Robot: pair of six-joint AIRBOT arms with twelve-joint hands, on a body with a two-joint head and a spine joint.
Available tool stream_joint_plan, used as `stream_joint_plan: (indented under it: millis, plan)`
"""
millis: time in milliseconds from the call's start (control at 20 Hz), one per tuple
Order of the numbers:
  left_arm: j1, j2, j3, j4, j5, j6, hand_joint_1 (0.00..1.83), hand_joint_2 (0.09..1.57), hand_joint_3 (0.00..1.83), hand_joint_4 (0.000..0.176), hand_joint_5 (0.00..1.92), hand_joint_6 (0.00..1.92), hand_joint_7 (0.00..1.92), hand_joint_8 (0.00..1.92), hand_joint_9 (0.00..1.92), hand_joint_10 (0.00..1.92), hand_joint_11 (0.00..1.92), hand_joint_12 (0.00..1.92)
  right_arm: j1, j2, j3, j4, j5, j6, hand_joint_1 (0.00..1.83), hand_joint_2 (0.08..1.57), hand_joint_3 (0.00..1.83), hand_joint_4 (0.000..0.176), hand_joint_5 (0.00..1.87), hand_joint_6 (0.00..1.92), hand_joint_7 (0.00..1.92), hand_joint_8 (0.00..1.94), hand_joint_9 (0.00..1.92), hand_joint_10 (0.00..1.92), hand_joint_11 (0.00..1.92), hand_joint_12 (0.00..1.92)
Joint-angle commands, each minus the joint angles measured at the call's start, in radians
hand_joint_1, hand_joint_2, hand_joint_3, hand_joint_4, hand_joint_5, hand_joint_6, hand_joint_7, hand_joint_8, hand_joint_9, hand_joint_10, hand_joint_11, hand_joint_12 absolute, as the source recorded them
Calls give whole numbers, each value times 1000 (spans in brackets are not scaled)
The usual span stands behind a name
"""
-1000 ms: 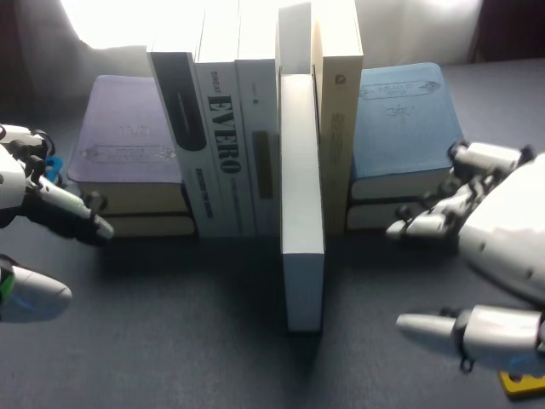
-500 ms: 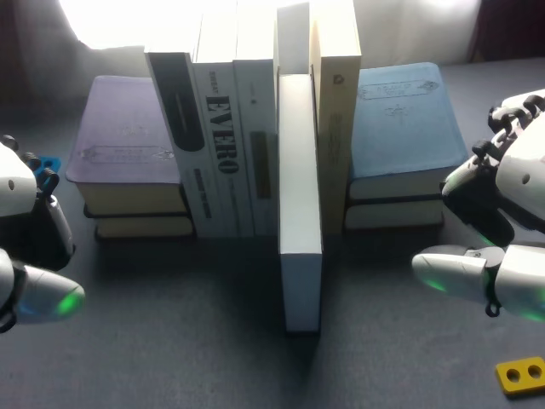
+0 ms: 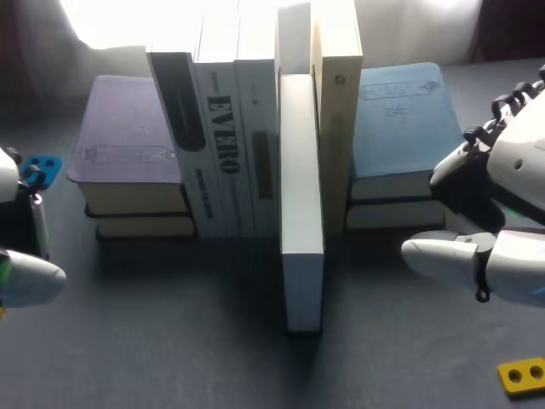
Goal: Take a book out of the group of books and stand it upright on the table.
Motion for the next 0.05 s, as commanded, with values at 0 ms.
stream_joint_plan:
  millis: [0]
  plan:
    - [-13,0,2,10,73,0,18,1423,0,175,1188,1921,1324,1921,1366,1921,1359,1921,16,3,1,-24,102,4,0,1264,5,0,976,1921,1196,1802,1161,1921,971,1921]
